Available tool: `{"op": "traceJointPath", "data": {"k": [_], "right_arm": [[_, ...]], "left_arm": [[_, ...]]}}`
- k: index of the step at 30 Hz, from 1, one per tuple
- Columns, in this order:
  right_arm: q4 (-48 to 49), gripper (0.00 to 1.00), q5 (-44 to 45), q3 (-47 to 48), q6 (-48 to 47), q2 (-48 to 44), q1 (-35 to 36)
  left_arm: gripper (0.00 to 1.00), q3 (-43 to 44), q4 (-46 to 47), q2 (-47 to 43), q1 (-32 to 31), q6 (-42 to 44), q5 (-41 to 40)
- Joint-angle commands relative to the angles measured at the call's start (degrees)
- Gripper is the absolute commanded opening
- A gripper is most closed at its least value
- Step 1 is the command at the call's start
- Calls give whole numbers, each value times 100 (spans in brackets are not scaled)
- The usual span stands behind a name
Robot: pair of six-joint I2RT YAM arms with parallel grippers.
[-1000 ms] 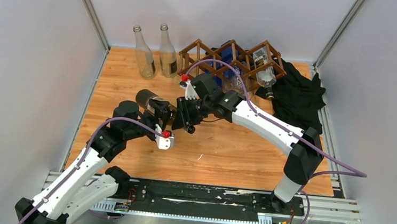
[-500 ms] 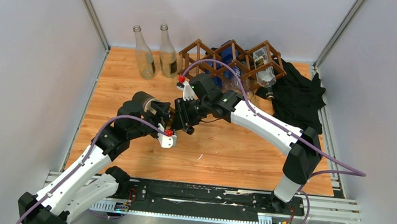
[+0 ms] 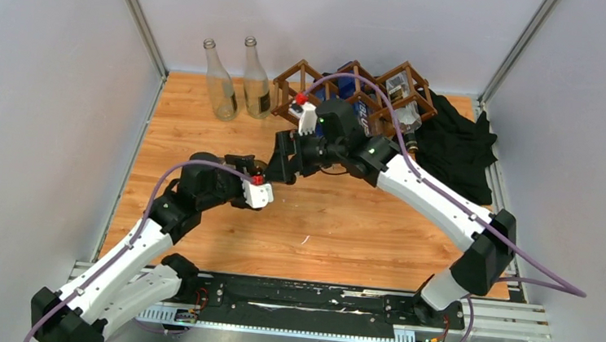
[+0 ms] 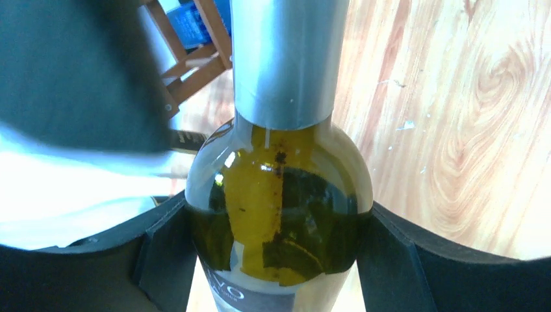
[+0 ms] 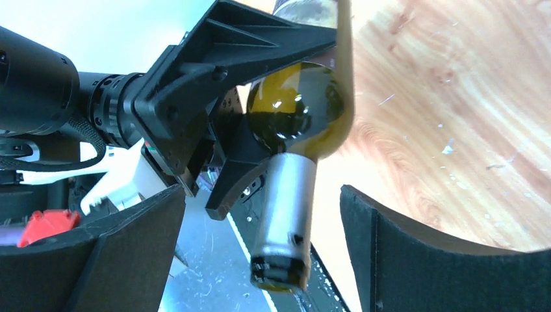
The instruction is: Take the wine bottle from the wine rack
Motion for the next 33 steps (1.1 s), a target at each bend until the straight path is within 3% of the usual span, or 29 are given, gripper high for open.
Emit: {"op": "traceJointPath", "data": {"k": [1,9,16,22,29,33], "right_arm": [[261,93,260,-337,157,-458,-267],[1067,97,1256,-1399,316,-1475,-425],[1662,98,1659,-1920,-31,-1735,-206],[2222,99,1577,-1932,-467,-1343,276],[3557,99,1521,-2381,-413,-1192,428],[3786,100,1445,-2348,-432,-960,495]], "left_arm": [[0,594,687,123,-21,-1215,-307],[0,1544,477,740,316,-3518,-498],[0,2515,113,1494,1359,-5928,922],[0,2759,152,1658,1620,-6667,2079],[0,2784,548,1613,1638,-7546,2712],[0,2765,833,1640,1638,-7997,3265]]}}
